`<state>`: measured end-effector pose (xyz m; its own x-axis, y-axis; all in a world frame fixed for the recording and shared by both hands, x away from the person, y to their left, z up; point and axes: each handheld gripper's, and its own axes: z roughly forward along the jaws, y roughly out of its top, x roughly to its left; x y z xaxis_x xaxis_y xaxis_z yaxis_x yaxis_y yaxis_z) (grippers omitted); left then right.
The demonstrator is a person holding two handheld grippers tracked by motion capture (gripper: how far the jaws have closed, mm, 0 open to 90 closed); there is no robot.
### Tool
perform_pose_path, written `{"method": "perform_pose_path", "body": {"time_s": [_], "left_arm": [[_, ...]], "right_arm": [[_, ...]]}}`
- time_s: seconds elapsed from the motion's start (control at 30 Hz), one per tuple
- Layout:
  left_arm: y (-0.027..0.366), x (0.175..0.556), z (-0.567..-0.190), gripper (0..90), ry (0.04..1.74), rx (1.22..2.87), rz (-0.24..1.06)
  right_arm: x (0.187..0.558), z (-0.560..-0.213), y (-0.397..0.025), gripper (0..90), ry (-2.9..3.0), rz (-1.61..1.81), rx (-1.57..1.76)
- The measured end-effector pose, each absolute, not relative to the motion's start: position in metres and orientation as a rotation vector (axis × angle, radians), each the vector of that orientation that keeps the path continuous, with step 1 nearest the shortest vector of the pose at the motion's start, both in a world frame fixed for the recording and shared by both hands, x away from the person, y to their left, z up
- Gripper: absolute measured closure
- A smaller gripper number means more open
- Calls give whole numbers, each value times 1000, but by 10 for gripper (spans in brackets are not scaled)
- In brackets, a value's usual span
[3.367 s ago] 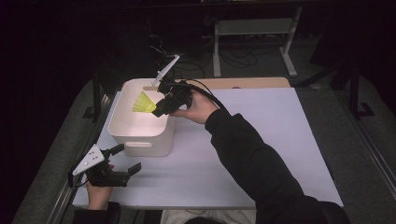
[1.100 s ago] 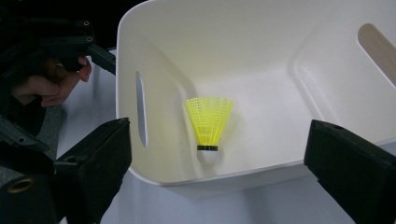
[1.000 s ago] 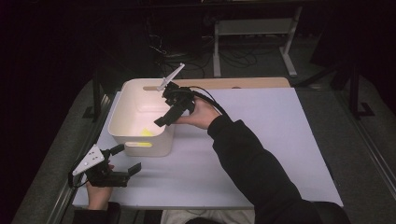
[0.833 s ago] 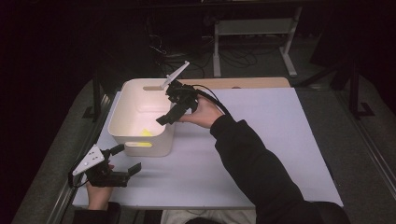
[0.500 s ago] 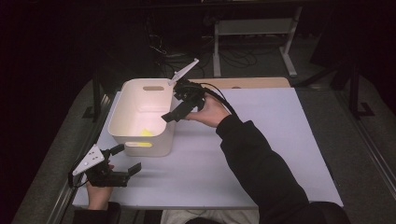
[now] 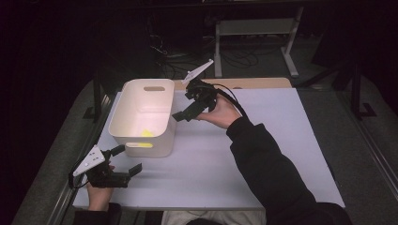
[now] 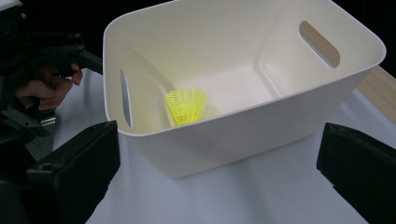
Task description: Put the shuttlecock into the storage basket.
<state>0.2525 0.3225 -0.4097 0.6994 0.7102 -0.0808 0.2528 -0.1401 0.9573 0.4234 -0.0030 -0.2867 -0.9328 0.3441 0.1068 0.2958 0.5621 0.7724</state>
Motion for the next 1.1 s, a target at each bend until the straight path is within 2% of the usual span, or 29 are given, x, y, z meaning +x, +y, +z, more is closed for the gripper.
{"method": "perform_pose_path", "body": {"time_s": [1.1], "left_arm": [[322, 253, -410, 0, 781, 1713, 476]], "right_arm": [[416, -301, -53, 0, 2651, 1313, 624]]}}
